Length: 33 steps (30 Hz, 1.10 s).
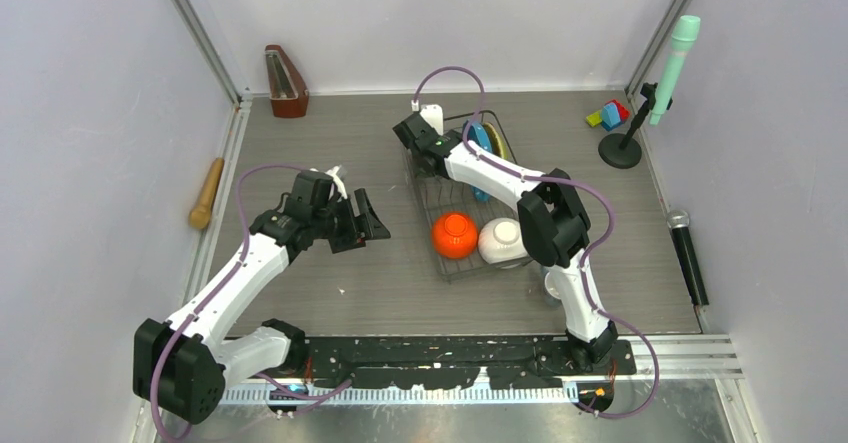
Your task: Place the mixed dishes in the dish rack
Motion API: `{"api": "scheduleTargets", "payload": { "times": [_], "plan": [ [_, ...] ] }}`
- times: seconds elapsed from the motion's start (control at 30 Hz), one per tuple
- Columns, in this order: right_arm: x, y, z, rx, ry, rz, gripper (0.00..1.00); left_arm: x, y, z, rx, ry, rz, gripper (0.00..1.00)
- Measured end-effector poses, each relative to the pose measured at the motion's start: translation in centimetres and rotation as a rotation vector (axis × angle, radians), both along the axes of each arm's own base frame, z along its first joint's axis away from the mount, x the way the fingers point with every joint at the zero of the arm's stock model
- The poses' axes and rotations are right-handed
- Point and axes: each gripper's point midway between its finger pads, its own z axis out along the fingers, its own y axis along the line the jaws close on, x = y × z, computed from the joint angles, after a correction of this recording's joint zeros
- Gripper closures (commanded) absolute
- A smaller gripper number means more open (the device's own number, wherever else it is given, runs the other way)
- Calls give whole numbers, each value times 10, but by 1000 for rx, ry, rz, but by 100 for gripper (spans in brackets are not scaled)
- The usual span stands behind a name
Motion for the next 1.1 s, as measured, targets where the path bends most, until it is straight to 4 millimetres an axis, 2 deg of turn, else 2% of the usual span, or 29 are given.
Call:
{"api": "scheduleTargets", "payload": {
  "times": [0.03, 0.13, 0.3, 0.67, 0.8, 0.93, 1.1],
  "plan": [
    [0, 0, 0, 1, -1, 1, 52, 0, 0, 0, 0, 0, 0, 30],
    [-1, 1, 0, 4, 3, 8, 46, 0, 0, 0, 0, 0, 0, 30],
    [-4, -6, 26, 7, -28, 6, 37, 0, 0, 0, 0, 0, 1, 29],
    [-13, -4, 24, 23, 13, 38, 34, 0, -1, 0, -3, 1, -3, 29],
    [-19, -5, 31, 24, 28, 55, 33, 0, -1, 0, -4, 1, -4, 29],
    [-23, -5, 55, 48, 14, 74, 34, 0, -2, 1, -10, -3, -7, 29],
    [-35, -12, 104, 92, -27, 100, 33, 3, -6, 3, -29, -11, -20, 29]
  ]
}}
